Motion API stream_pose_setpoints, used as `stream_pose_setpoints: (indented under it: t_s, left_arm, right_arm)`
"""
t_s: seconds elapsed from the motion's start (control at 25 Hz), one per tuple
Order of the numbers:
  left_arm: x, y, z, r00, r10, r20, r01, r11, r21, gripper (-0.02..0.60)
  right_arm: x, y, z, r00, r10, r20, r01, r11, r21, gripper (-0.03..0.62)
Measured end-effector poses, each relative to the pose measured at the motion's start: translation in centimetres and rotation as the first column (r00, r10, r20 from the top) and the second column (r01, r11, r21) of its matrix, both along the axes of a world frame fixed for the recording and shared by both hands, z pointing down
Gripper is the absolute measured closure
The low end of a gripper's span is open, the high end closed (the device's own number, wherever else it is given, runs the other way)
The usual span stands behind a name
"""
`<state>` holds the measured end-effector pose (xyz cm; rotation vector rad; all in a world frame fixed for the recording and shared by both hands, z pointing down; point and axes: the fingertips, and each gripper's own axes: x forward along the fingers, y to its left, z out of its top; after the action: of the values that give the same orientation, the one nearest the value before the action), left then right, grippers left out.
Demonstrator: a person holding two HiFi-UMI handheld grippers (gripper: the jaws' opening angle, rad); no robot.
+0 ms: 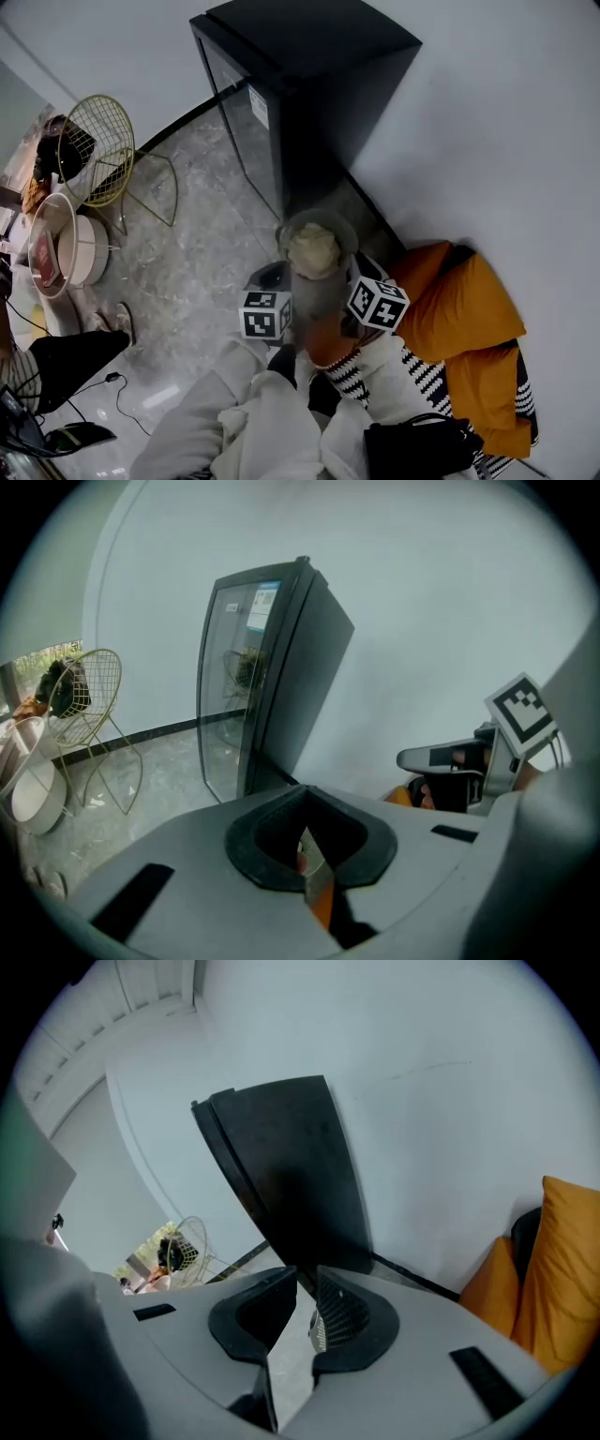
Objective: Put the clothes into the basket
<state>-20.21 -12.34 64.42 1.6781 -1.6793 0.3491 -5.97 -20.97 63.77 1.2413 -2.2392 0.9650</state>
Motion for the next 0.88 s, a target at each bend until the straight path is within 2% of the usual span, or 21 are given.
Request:
stream_pose_setpoints:
  t_s: [0.24, 0.32, 0.52, 0.88]
  left_arm:
    - [2.2, 2.0, -3.0, 1.000, -0.008, 0.005, 0.008, 0.999, 0.036, 0.581]
    - [3.3, 2.5, -4.3, 1.000, -0.012, 0.002, 0.012, 0.998, 0.058, 0.581]
    - [5.7, 3.6, -7.0, 1.000, -0.007, 0.011, 0.006, 0.994, 0.107, 0.581]
    - [9.6, 5.8, -11.9, 0.997, -0.054, 0.048, 0.043, 0.977, 0.207, 0.581]
  right_arm:
    - [2.4, 1.5, -4.2, 0.999, -0.020, 0.027, 0.018, 0.998, 0.057, 0.559]
    - [3.6, 2.0, -5.4, 0.999, -0.022, 0.027, 0.020, 0.997, 0.071, 0.562]
    - [6.4, 3.7, -8.4, 0.996, -0.005, 0.095, -0.004, 0.996, 0.090, 0.562]
    - [11.0, 7.1, -11.7, 0.990, -0.079, 0.114, 0.057, 0.982, 0.183, 0.565]
